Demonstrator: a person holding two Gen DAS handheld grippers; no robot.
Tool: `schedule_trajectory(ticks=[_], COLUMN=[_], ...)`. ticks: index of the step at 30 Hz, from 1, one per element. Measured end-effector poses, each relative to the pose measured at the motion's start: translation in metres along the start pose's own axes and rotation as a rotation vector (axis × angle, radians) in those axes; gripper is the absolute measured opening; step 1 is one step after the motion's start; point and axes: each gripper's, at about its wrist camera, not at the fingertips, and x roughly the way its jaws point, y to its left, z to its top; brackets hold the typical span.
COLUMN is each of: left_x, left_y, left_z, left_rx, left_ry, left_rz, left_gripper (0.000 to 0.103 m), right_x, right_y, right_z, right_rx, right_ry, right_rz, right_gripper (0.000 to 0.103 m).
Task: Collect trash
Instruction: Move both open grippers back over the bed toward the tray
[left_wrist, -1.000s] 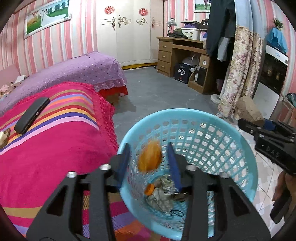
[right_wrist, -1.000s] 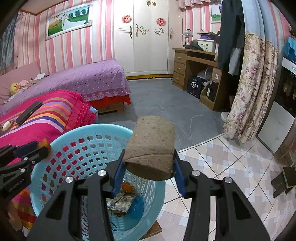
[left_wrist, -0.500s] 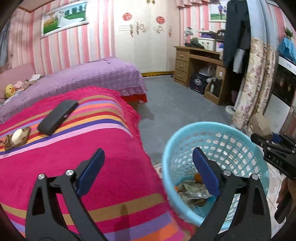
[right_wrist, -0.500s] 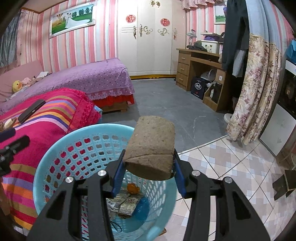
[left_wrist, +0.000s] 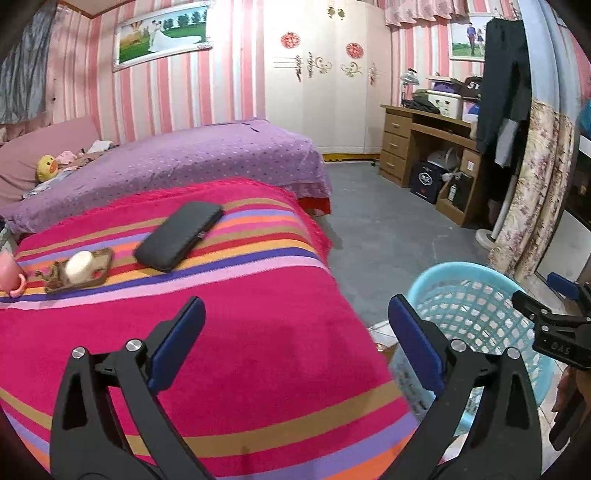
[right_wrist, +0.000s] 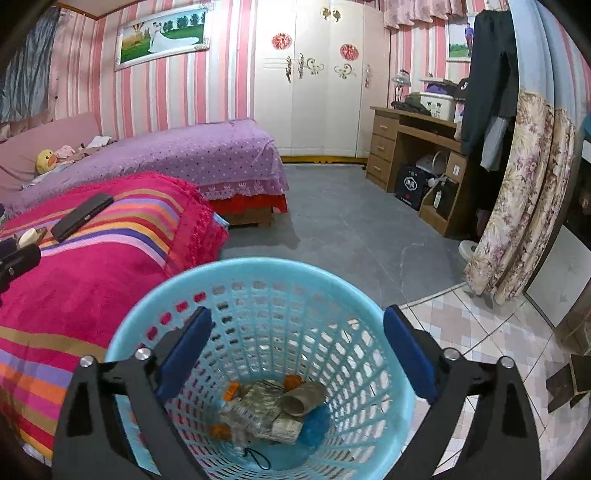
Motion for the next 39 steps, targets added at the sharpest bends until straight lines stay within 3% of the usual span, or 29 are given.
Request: schedule_trajectory(ticks=[15, 20, 29, 39], left_x=[-0.027, -0.030, -0.017, -0.002], left_y=[0.121, 0.160, 0.220, 0.289], left_z=[0.015, 0.014, 0.008, -0.003], left_rx=[-0.045, -0.062, -0.115, -0.180], left_ry=[-0.041, -0.049, 0.013, 0.094], left_rz=[0.152, 0.205, 0.233, 0.277], left_gripper=[0.097, 0.097, 0.097, 0.097], right_x=[-0.003, -0.004, 0.009, 0.020], right_y=[0.078, 0.117, 0.180, 0.234], right_z=[0.025, 0.030, 0.028, 0.028], right_rx=[0.039, -0.013, -0.117, -0.129], right_ry=[-0.023, -0.035, 0.005, 0.031], right_rz=[0.038, 0.055, 0.108, 0.206], right_gripper=[0.098, 0.098, 0.098, 0.098])
